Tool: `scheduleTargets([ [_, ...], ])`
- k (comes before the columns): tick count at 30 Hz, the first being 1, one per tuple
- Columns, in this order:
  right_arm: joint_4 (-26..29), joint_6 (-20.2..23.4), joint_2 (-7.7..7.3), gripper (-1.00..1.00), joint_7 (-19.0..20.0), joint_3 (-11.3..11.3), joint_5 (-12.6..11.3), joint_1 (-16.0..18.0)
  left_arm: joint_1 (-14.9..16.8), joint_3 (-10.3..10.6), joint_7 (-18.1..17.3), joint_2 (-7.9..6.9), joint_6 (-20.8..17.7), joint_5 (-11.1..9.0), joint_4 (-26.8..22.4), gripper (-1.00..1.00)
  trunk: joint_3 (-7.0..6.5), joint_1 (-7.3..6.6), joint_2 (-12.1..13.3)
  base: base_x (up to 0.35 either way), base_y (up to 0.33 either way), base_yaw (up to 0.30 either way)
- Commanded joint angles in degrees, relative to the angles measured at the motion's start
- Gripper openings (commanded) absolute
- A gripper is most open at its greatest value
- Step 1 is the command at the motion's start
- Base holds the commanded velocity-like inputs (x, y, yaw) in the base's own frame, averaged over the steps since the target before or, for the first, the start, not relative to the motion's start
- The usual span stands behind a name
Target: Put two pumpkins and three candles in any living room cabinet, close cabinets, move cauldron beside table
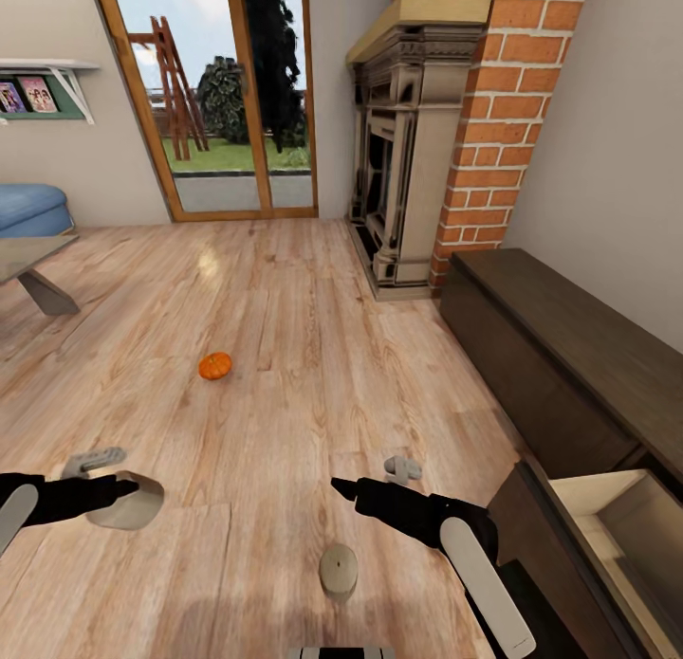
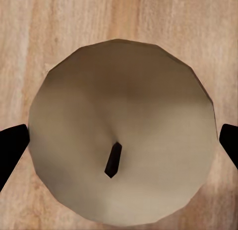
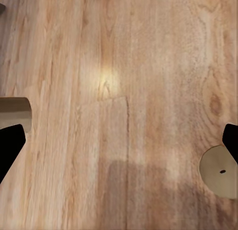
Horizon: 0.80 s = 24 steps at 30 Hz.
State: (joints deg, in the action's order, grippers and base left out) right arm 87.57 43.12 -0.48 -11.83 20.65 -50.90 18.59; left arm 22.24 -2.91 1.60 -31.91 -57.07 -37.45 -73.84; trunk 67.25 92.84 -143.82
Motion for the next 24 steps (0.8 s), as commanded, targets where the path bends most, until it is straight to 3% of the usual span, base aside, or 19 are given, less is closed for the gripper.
scheduleTargets([
  [1,0.03,0.01,-0.04,1.0,-0.58,0.09,-0.58,0.04,0.02,-0.14,0.26,-0.06,-0.25,-0.22,-0.06,-1.0,0.05,-0.01,-0.02,-0.037,0.03,0.0],
  [8,0.08,-0.07,0.01,1.0,-0.6,0.09,-0.58,0.05,-0.2,-0.32,0.25,-0.43,-0.3,-0.18,-0.08,-1.0,0.05,-0.01,-0.02,-0.096,0.184,0.0],
  [10,0.14,-0.06,0.04,1.0,-0.62,0.08,-0.59,0.05,-0.58,-0.33,0.18,-0.92,-0.31,-0.22,-0.14,-1.0,0.05,-0.01,-0.02,-0.102,0.254,0.0],
  [12,0.15,0.04,0.12,1.0,-0.65,0.09,-0.57,0.05,-1.25,-0.35,-2.82,-2.58,-0.28,-1.61,-0.61,-1.0,0.05,-0.01,-0.02,-0.022,0.275,0.0],
  [16,0.09,-0.06,0.16,1.0,-0.65,0.03,-0.53,0.05,-1.41,-0.34,-4.49,-3.62,-0.28,-2.1,-0.72,-1.0,0.05,-0.01,-0.02,-0.008,0.274,0.0],
  [24,0.08,-0.18,0.22,1.0,-0.72,-0.04,-0.51,0.05,-1.6,-0.34,-5.0,-3.93,-0.25,-2.19,-0.77,-1.0,0.05,-0.01,-0.02,-0.001,0.275,-0.022],
])
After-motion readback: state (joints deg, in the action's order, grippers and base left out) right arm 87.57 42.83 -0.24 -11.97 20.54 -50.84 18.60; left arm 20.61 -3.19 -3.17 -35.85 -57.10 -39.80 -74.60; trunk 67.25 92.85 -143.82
